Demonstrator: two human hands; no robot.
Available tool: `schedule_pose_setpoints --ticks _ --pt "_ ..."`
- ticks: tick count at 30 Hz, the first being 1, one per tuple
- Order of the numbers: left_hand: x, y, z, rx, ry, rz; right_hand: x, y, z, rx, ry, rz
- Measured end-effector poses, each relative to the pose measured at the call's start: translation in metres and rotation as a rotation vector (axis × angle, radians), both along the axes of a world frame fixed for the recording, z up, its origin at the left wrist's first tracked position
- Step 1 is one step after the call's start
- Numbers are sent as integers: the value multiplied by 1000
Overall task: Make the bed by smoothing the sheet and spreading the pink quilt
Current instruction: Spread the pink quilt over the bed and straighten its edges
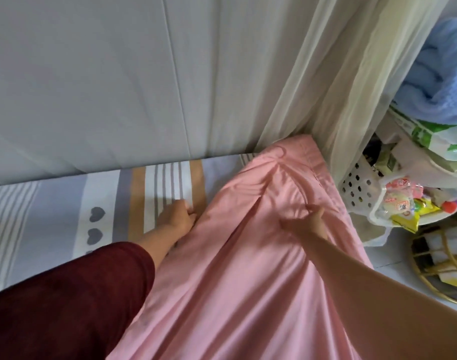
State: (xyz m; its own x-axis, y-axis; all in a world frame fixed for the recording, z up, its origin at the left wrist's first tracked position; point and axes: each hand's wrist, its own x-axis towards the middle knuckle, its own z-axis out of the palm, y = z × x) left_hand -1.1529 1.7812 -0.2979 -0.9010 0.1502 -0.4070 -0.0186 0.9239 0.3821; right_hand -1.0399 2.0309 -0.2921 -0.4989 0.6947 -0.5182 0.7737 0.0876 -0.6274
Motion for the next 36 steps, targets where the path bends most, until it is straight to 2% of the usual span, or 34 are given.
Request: schedule_pose_setpoints --ticks 2,4,6,8,9,10,11,13,14,15,18,20,22,23,25,27,28,30,31,33,34,36 --pt "9 -10 9 -20 -147 -66 -5 -16 0 80 -63 104" --pt "24 -13 20 -70 -308 -134 -5 -37 3 271 -13 220" --pt "37 -18 28 -80 -483 -129 -6 -64 7 521 205 424" --pt "47 -21 26 86 -709 11 -14 -91 17 588 439 741" --pt "50 -25 27 160 -808 74 -19 -104 23 571 476 933" --pt "53 -28 27 187 -893 87 -24 -115 29 543 412 1111" --pt "56 -32 26 191 -984 68 -30 -121 32 528 267 1252" --pt "58 -40 29 192 -1086 30 -40 -122 34 547 -32 1343" --pt "57 -42 33 181 -1051 1 -42 -119 34 599 -62 1321" --pt "52 -43 34 155 -945 -39 -41 -115 35 672 -13 1271" --pt "29 -48 32 29 -324 -223 -38 -99 36 955 422 1036" --pt "28 -51 26 50 24 -163 -33 -96 36 1062 555 962" --pt "43 -55 17 117 175 -45 -28 -99 31 1017 547 1020" --pt "48 -55 10 157 188 -5 -27 -100 28 939 468 1061" --pt "48 -56 -1 253 190 43 -22 -100 24 749 118 1155" --pt "37 -60 -6 305 277 72 -20 -98 23 610 -176 1258" --pt "32 -61 -3 315 312 79 -21 -98 25 558 -232 1261" --pt "29 -58 7 366 279 -26 -24 -97 30 511 -224 1241" --pt "30 -55 12 388 193 -130 -28 -97 31 490 -232 1237" --pt "34 -49 22 298 -59 -326 -34 -98 30 419 -291 1123" --pt "36 -47 26 243 -171 -371 -36 -97 29 379 -304 1014" --pt "39 -46 29 263 -373 -346 -38 -95 24 382 -309 812"
